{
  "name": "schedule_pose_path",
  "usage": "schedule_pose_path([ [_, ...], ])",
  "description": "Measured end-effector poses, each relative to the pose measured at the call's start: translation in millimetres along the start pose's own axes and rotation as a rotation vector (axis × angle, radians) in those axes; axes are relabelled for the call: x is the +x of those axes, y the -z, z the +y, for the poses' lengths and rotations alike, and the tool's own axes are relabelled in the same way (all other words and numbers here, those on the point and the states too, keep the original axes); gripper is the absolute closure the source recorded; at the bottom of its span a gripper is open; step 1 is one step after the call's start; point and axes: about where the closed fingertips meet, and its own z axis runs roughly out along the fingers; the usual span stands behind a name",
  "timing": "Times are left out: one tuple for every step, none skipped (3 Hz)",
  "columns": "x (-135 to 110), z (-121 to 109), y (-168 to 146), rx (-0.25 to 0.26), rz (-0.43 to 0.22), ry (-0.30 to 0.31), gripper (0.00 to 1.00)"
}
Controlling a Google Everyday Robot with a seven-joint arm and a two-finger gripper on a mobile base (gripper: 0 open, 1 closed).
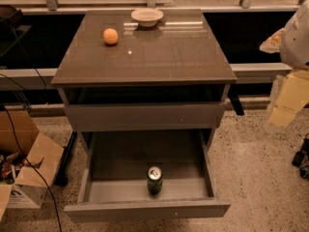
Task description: Pick green can from middle drawer and place on counter
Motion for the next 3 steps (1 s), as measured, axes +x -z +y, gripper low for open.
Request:
schedule_pose_path([
  [-0.1, 0.0, -0.1, 0.0, 0.0, 0.0, 0.0],
  [-10.5, 0.6, -12.8, -0.013, -0.066, 0.003, 0.0],
  [-21.2, 4.4, -39.0, -0.041, -0.189, -0.005, 0.0],
])
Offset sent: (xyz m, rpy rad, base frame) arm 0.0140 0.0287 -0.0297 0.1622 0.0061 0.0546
